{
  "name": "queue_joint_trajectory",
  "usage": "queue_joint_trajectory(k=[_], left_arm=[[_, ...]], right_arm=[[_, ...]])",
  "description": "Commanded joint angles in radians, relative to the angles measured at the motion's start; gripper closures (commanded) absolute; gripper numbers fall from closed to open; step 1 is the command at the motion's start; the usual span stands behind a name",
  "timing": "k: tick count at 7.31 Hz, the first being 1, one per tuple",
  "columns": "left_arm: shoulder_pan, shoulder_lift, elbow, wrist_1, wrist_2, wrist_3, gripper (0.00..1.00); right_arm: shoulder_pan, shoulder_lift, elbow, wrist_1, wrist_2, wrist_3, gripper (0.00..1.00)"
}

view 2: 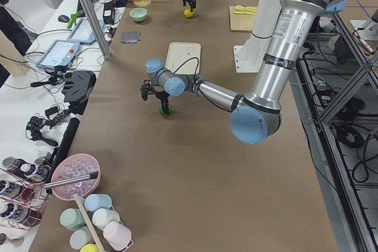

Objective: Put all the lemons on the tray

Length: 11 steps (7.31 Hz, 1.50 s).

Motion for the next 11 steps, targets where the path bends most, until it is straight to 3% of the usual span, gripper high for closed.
queue_joint_trajectory(k=[1,2,3,6,7,8,10,11], left_arm=[[0.0,0.001,0.004,-0.004,0.001,0.013,0.57],[0.0,0.002,0.005,-0.013,0.001,0.013,0.89],[0.0,0.007,0.005,-0.028,0.001,0.016,1.0],[-0.029,0.01,-0.019,0.002,-0.042,0.05,1.0],[-0.071,0.007,-0.04,0.06,-0.091,0.084,1.0],[-0.107,0.007,-0.109,0.166,-0.1,0.144,1.0],[-0.141,-0.003,-0.247,0.402,-0.099,0.246,1.0],[-0.163,0.001,-0.299,0.448,-0.097,0.249,1.0]], right_arm=[[0.001,0.018,-0.045,0.002,-0.001,-0.047,0.01],[0.012,0.017,-0.051,0.002,-0.003,-0.066,0.01],[0.012,0.023,-0.063,0.002,-0.01,-0.077,0.01],[0.012,0.037,-0.111,0.027,0.003,-0.065,0.01],[0.012,0.043,-0.115,0.027,0.005,-0.065,0.02],[0.012,0.044,-0.125,0.027,0.006,-0.065,0.08],[0.025,0.047,-0.146,0.027,0.074,-0.033,0.62],[0.045,0.047,-0.158,0.027,0.132,-0.01,0.81]])
